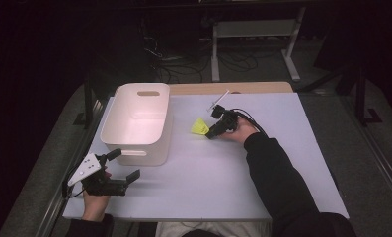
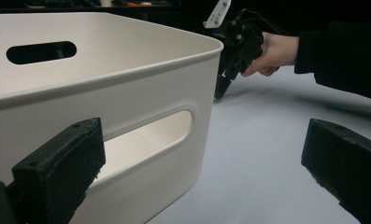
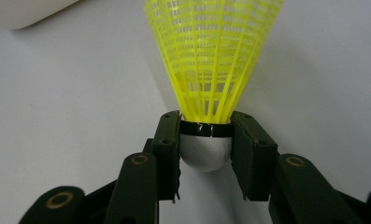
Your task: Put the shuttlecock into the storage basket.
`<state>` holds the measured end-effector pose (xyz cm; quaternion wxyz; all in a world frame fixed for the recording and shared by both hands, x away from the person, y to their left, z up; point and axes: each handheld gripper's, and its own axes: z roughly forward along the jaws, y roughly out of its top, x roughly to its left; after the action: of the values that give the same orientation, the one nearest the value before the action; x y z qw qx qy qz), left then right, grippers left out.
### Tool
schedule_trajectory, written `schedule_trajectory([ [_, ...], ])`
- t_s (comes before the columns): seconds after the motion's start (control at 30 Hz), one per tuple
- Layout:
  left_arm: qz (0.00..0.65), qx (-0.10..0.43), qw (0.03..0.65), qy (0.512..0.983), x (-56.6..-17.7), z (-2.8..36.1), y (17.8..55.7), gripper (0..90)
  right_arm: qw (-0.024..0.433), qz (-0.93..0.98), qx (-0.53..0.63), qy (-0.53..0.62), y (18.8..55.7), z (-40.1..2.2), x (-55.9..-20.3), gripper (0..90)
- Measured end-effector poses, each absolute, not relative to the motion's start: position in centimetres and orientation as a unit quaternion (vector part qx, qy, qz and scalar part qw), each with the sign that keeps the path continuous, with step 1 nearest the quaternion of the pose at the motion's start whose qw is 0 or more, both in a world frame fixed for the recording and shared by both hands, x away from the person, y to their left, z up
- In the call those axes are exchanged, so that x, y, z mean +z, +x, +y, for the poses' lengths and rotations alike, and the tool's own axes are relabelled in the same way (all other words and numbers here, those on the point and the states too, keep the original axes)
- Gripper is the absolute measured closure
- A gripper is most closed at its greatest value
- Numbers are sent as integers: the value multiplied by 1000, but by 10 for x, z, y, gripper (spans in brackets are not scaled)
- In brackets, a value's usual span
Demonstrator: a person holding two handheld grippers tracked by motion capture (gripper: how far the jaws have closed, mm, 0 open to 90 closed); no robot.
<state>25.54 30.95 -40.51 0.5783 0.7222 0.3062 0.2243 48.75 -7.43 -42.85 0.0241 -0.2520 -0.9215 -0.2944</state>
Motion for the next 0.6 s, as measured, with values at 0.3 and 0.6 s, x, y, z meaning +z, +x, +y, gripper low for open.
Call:
schedule_trajectory([
  [0.3,307,224,578,722,-405,309,256,0,12,-921,-294,-254,482,-77,-417,631],
  [0.6,306,224,579,722,-405,309,255,0,5,-918,-305,-254,477,-77,-404,631],
])
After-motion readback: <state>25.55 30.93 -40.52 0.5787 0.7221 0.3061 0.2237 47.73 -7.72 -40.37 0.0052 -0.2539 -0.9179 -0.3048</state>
